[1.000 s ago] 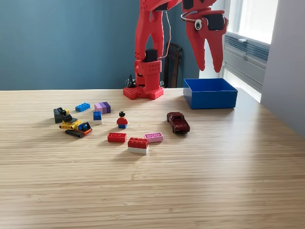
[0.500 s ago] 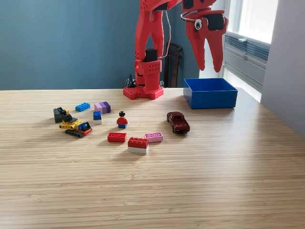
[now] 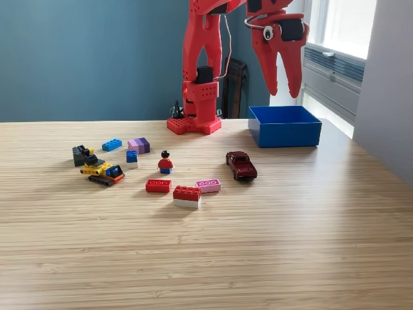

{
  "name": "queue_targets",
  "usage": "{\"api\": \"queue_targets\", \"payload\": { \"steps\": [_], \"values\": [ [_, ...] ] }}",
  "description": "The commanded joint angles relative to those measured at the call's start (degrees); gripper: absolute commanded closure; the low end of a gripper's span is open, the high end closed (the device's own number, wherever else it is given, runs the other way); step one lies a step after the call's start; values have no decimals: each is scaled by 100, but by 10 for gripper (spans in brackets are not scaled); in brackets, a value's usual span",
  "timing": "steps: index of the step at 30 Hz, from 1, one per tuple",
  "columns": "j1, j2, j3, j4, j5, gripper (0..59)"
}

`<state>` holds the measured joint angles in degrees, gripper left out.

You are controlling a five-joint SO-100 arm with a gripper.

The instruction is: Grasp a lego block and put it in the bin.

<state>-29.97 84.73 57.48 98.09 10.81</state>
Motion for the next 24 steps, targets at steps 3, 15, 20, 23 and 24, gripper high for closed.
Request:
{"api": "queue_targets", "payload": {
  "steps": [3, 15, 20, 23, 24],
  "values": [
    [475, 527, -70, -88, 413, 364],
    [2417, 527, 703, -563, 773, 381],
    [3111, 527, 1169, -703, 800, 392],
    [3533, 527, 1371, -712, 923, 396],
    [3674, 527, 1406, -712, 976, 395]
  ]
}}
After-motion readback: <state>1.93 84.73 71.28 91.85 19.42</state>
